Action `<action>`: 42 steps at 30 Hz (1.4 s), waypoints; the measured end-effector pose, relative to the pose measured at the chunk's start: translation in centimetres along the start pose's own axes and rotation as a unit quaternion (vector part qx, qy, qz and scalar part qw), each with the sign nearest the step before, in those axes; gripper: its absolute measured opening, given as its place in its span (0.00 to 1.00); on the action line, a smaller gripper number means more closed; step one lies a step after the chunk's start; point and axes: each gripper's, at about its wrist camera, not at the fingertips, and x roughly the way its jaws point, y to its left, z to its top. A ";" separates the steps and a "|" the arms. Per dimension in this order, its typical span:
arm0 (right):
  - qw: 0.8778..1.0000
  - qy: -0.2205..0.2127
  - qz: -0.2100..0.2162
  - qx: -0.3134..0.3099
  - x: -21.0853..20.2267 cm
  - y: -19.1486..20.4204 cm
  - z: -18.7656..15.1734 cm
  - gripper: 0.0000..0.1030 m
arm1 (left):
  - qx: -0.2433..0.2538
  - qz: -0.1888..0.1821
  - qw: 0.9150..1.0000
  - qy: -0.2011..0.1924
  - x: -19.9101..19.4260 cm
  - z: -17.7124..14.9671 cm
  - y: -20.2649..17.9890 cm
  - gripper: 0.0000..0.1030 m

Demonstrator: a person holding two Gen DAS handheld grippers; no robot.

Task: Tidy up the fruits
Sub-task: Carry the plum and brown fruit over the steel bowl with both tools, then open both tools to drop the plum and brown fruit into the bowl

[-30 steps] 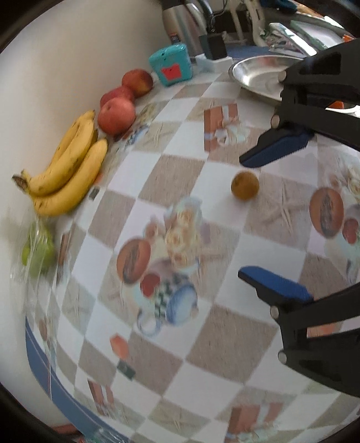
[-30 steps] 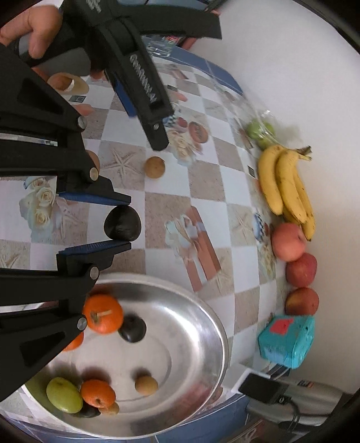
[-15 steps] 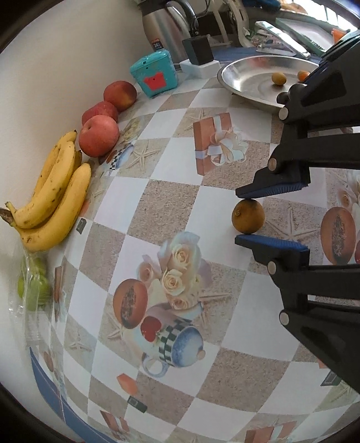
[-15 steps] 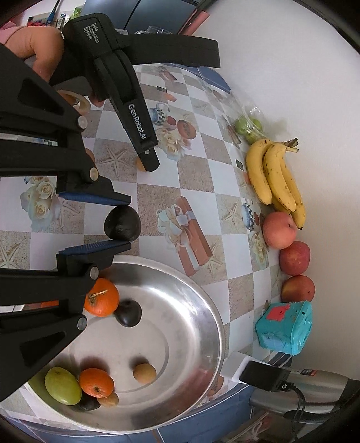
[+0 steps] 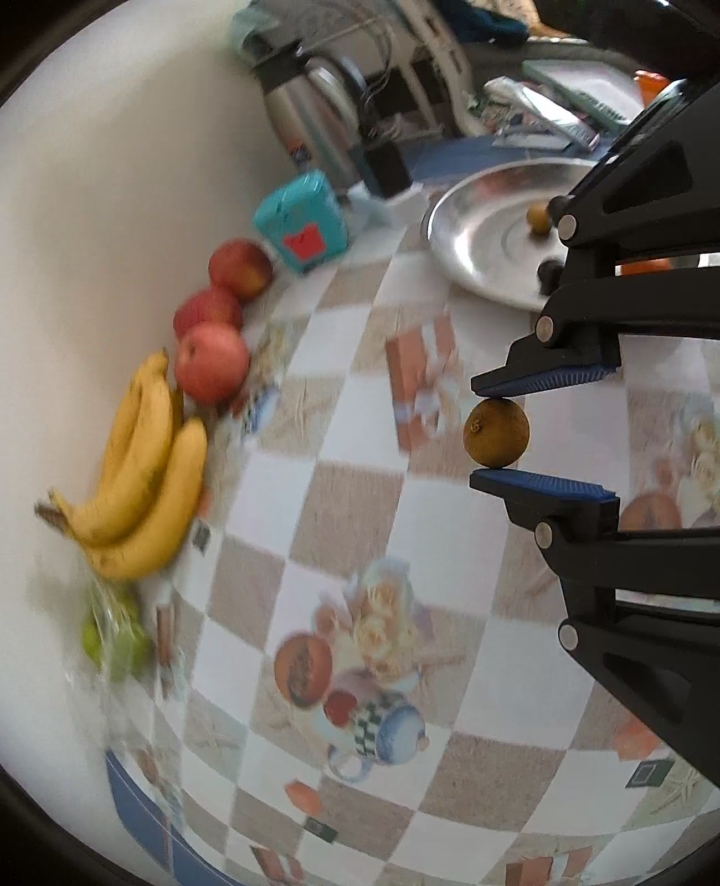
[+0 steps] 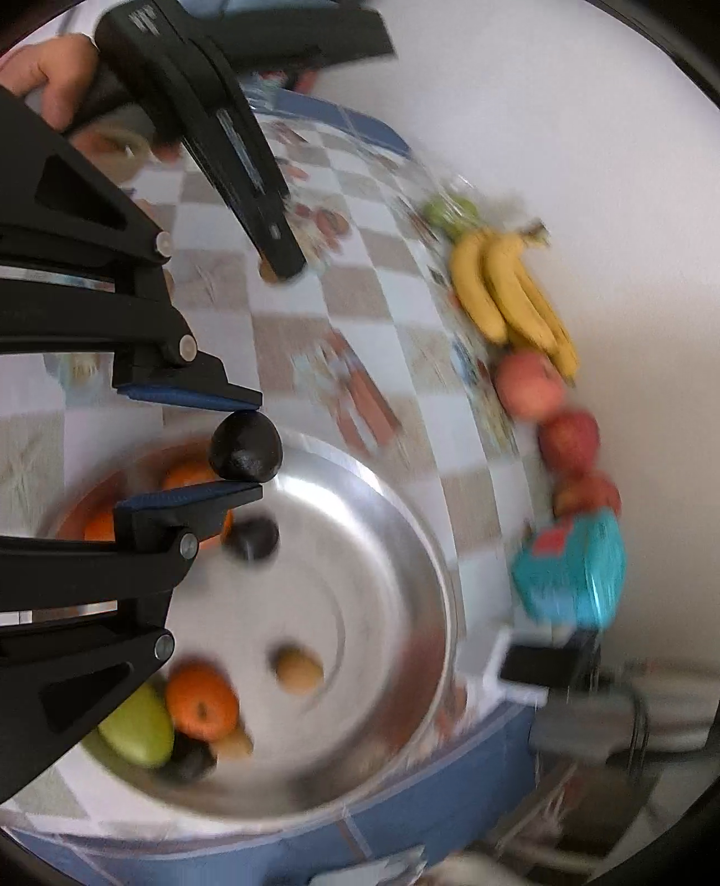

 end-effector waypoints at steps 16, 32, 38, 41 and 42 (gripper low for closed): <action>0.995 0.019 -0.039 0.085 -0.3 -6.9 -0.4 0.26 | 0.104 -0.030 0.993 0.048 3.0 -3.4 -8.2 0.28; 0.994 0.047 -0.052 0.082 0.3 -7.3 -0.9 0.29 | 0.092 -0.025 0.994 0.047 3.1 -3.6 -8.4 0.36; 0.995 0.043 -0.052 0.077 -0.2 -7.0 -1.1 0.32 | 0.087 -0.005 0.996 0.035 2.0 -3.5 -7.8 0.45; 0.995 0.040 -0.053 0.072 -0.6 -6.7 -1.1 0.37 | 0.077 0.031 0.996 0.023 1.1 -3.4 -6.7 0.64; 0.995 0.038 -0.053 0.069 -0.8 -6.6 -1.2 0.41 | 0.074 0.053 0.996 0.018 0.6 -3.4 -6.2 0.66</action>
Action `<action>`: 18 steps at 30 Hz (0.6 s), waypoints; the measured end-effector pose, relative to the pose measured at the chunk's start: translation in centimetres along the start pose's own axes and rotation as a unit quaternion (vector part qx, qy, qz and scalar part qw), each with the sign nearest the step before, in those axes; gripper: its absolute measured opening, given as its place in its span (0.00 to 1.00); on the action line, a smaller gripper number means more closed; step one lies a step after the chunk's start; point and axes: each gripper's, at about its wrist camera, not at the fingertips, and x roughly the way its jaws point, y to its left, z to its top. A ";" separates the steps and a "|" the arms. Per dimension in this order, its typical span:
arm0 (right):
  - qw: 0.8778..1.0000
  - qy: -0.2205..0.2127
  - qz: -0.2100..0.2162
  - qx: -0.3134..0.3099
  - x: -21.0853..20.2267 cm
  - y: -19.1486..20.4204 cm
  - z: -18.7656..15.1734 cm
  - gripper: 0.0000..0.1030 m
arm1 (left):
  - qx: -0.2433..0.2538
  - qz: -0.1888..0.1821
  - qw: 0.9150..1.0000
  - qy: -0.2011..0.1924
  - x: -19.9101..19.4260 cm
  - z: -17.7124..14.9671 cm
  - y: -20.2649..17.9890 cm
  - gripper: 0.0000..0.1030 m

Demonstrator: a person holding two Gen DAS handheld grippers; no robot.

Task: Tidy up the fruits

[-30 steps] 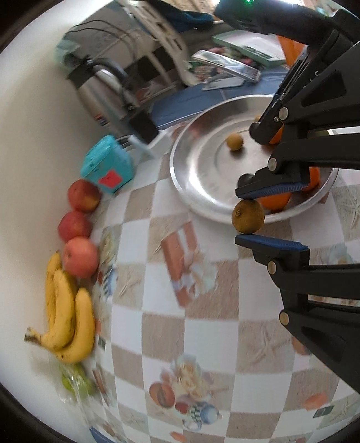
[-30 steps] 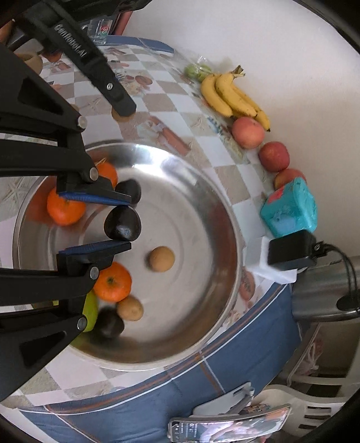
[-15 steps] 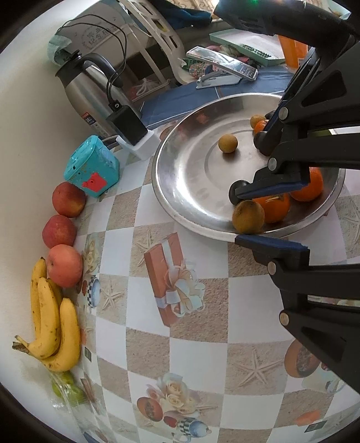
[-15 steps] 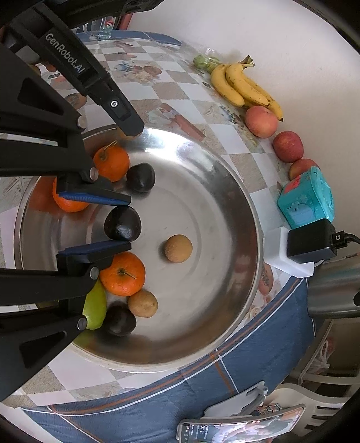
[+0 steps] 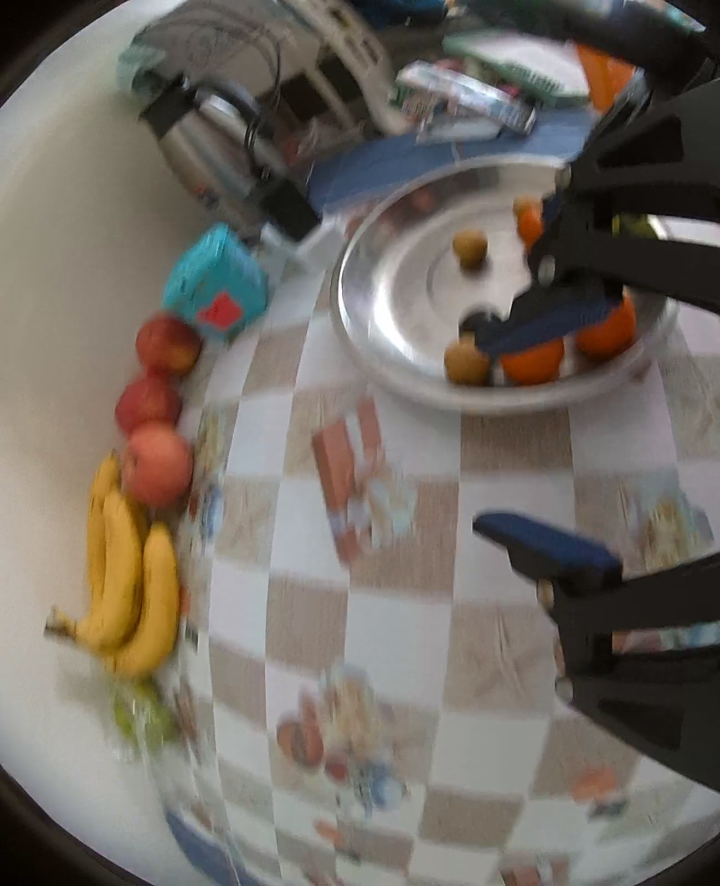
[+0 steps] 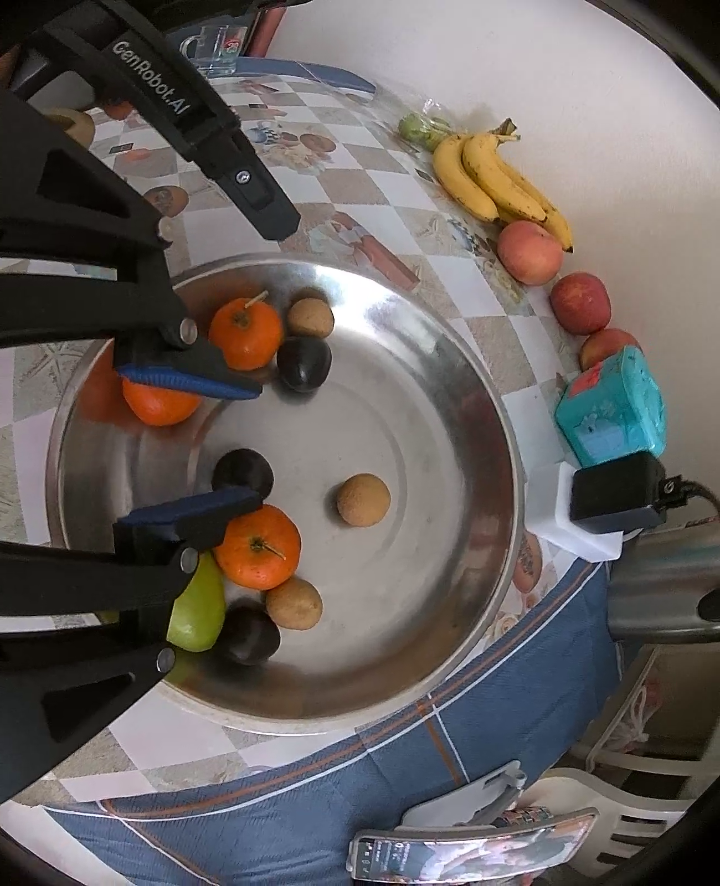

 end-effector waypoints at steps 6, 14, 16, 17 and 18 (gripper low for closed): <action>0.999 -0.013 -0.004 -0.031 -1.0 1.4 -1.1 0.55 | -0.017 0.127 0.992 -0.016 -1.4 -1.0 3.3 0.93; 0.997 -0.023 -0.008 -0.077 -1.3 3.3 -3.8 0.81 | -0.007 0.211 0.976 -0.048 -4.2 -2.9 5.1 0.97; 0.996 -0.023 -0.010 -0.086 -1.5 3.6 -4.5 0.83 | 0.002 0.238 0.970 -0.058 -4.9 -3.6 5.0 0.97; 0.996 -0.024 -0.010 -0.090 -1.6 3.8 -4.9 0.86 | 0.005 0.249 0.967 -0.060 -5.3 -3.9 4.9 0.97; 0.995 -0.026 -0.010 -0.093 -1.8 3.9 -5.2 0.88 | 0.006 0.257 0.965 -0.060 -5.5 -4.2 4.9 0.97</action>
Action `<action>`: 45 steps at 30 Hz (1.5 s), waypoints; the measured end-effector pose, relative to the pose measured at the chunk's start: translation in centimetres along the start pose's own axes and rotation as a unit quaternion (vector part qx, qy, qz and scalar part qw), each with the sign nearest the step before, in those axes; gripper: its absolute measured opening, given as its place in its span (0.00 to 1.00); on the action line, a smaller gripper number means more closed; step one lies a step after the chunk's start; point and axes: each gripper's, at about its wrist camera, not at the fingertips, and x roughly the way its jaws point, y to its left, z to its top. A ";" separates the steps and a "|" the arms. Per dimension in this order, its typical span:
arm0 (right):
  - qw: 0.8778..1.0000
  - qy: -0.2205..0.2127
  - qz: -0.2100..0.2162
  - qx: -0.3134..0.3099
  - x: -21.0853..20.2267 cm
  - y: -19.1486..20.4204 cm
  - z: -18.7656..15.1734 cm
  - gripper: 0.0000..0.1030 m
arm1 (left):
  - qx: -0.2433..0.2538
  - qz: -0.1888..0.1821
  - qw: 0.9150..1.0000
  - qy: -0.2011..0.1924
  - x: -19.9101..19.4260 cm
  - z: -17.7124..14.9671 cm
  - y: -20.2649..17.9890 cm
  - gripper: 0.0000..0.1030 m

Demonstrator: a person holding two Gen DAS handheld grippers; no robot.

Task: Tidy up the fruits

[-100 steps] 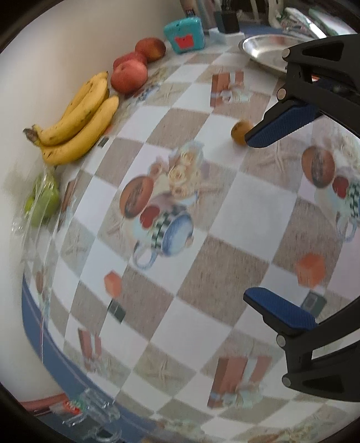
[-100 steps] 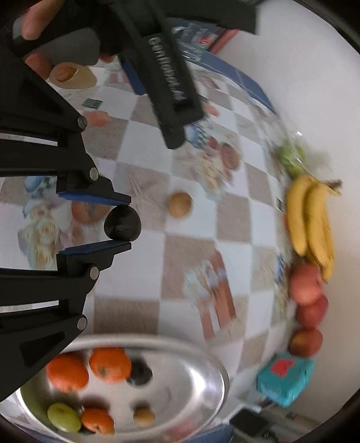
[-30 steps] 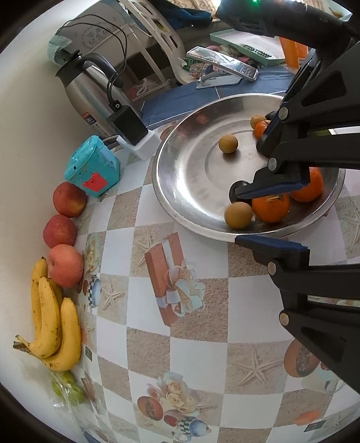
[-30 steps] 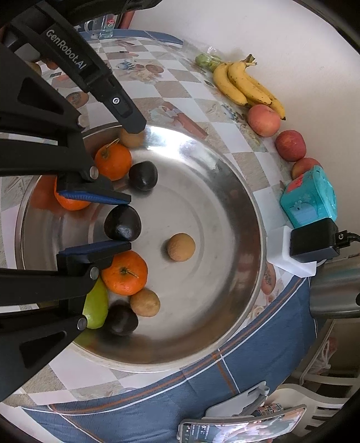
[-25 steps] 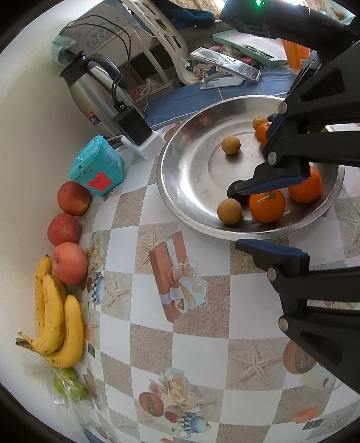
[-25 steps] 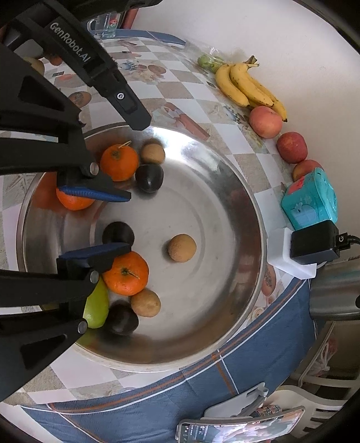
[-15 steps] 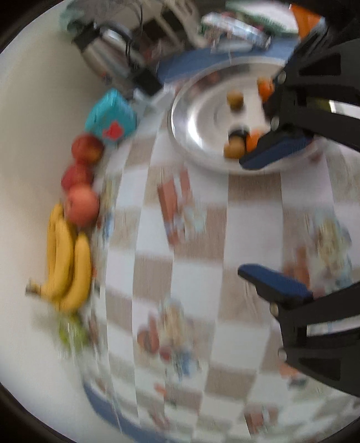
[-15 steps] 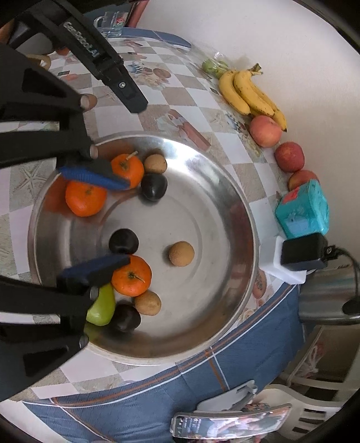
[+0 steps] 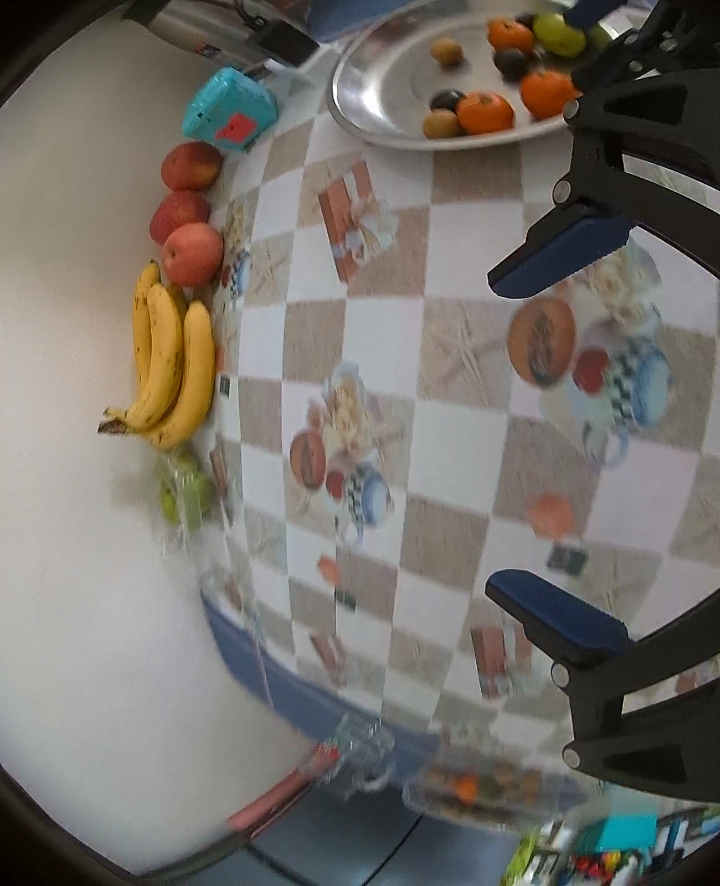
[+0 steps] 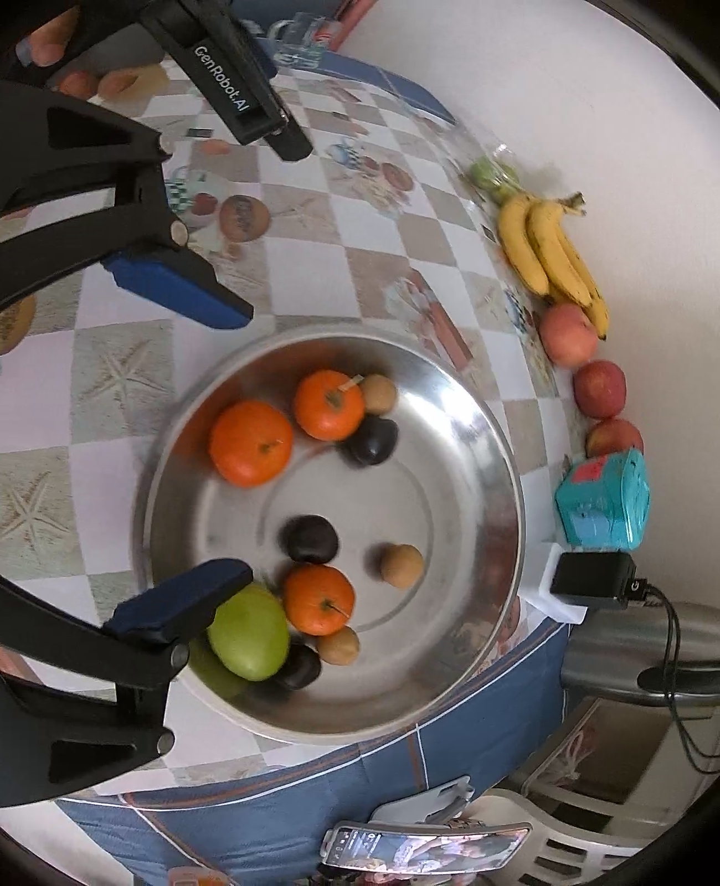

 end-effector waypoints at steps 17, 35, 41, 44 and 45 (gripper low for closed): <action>1.000 0.004 -0.011 -0.028 -1.3 0.3 -4.1 0.92 | 0.008 0.027 0.998 0.065 -0.8 -5.4 1.9 0.97; 1.000 0.002 -0.017 -0.023 -1.1 -0.1 -3.9 0.92 | 0.024 0.004 0.998 0.063 -1.1 -5.2 1.0 0.97; 0.999 0.003 -0.019 -0.028 -1.1 0.1 -3.9 0.92 | 0.020 0.001 0.998 0.064 -1.1 -5.2 1.2 0.97; 0.999 0.003 -0.019 -0.028 -1.1 0.1 -3.9 0.92 | 0.020 0.001 0.998 0.063 -1.1 -5.2 1.2 0.97; 0.999 0.003 -0.019 -0.028 -1.1 0.1 -3.9 0.92 | 0.019 0.001 0.998 0.063 -1.1 -5.2 1.2 0.97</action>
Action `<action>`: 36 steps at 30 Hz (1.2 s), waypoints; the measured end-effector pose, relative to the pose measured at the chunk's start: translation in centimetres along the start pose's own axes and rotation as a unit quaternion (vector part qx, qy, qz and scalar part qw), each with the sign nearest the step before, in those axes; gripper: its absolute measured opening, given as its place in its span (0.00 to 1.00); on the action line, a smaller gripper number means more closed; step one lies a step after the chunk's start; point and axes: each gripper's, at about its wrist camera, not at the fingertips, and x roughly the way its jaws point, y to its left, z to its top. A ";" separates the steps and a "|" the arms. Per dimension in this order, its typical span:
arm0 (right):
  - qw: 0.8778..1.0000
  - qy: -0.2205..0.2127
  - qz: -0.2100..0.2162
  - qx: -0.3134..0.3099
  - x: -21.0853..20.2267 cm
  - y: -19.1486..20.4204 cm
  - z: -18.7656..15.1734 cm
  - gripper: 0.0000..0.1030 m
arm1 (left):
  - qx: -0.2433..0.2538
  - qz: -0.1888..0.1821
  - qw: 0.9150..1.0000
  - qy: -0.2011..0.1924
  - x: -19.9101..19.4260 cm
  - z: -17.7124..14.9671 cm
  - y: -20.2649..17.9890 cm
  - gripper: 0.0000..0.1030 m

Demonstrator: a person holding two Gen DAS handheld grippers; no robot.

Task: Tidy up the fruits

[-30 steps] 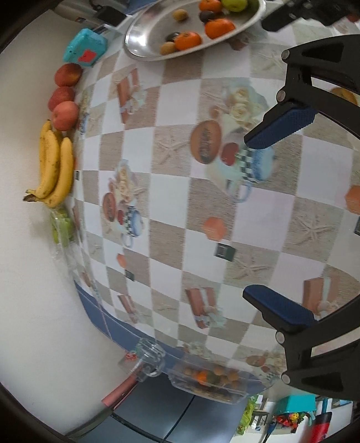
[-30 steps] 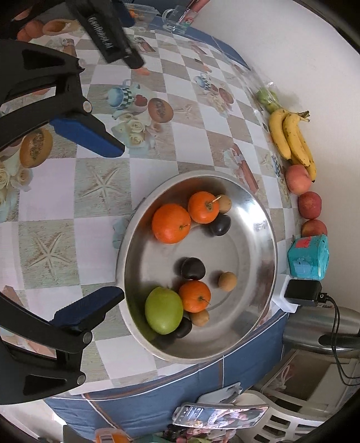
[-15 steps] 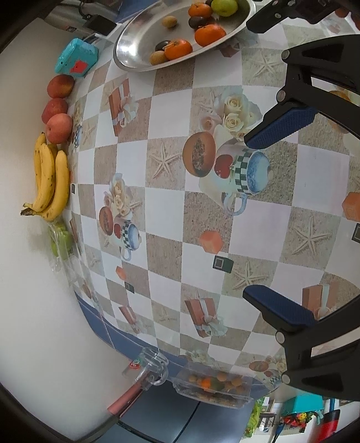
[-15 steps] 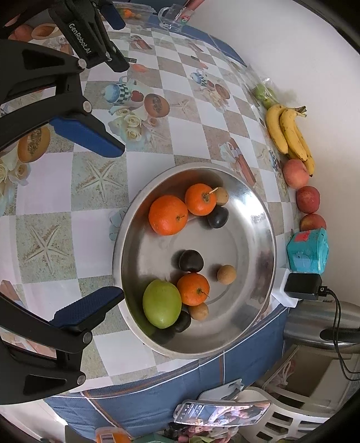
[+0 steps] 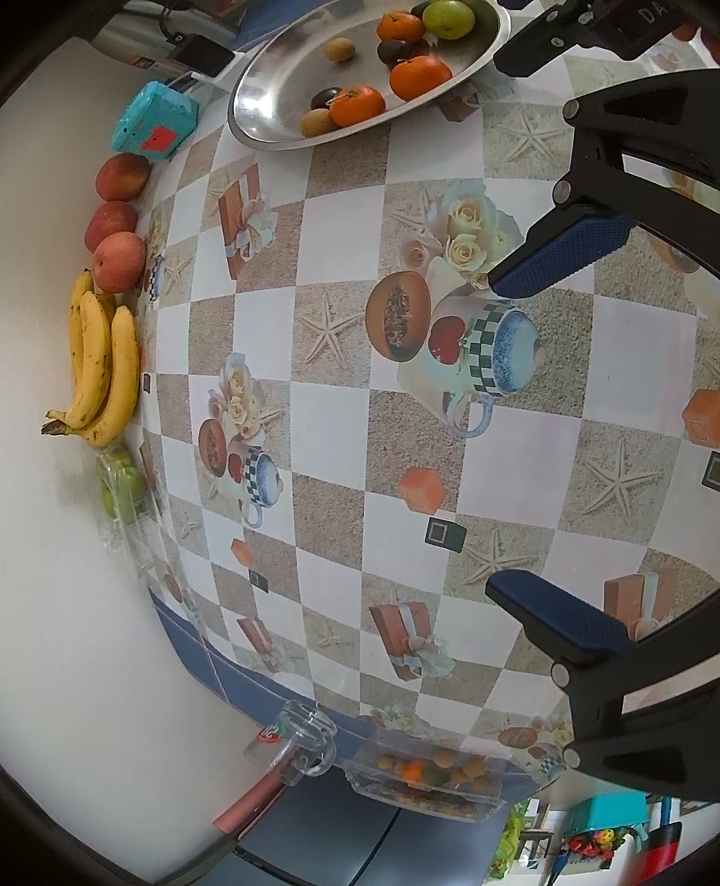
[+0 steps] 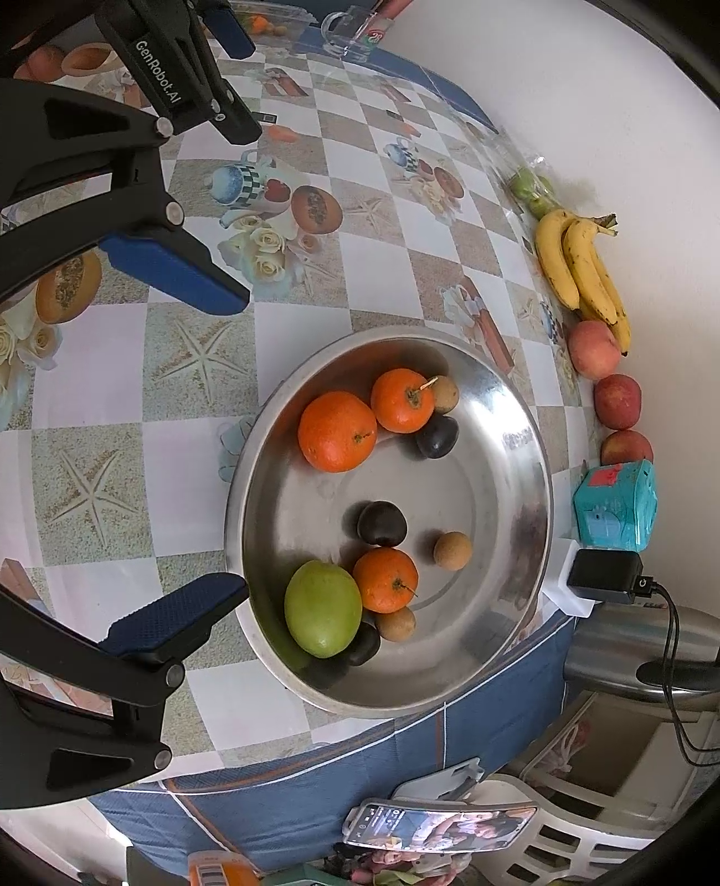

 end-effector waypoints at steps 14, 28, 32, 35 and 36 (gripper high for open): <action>1.000 0.000 -0.001 0.002 0.0 -0.1 0.0 0.92 | -0.006 -0.005 1.000 -0.001 -0.1 0.0 0.1 0.97; 1.000 0.001 -0.001 0.001 0.0 0.0 0.0 0.92 | -0.007 -0.005 1.000 -0.002 -0.3 0.1 0.0 0.97; 1.000 0.002 -0.001 0.000 0.0 0.0 0.0 0.92 | -0.006 -0.005 1.000 -0.002 -0.2 0.1 0.1 0.97; 1.000 0.003 -0.001 -0.001 0.0 0.0 0.0 0.92 | -0.006 -0.005 1.000 -0.002 -0.3 0.1 0.0 0.97; 1.000 0.003 -0.002 -0.001 0.0 0.0 0.0 0.92 | -0.006 -0.005 1.000 -0.002 -0.2 0.1 0.0 0.97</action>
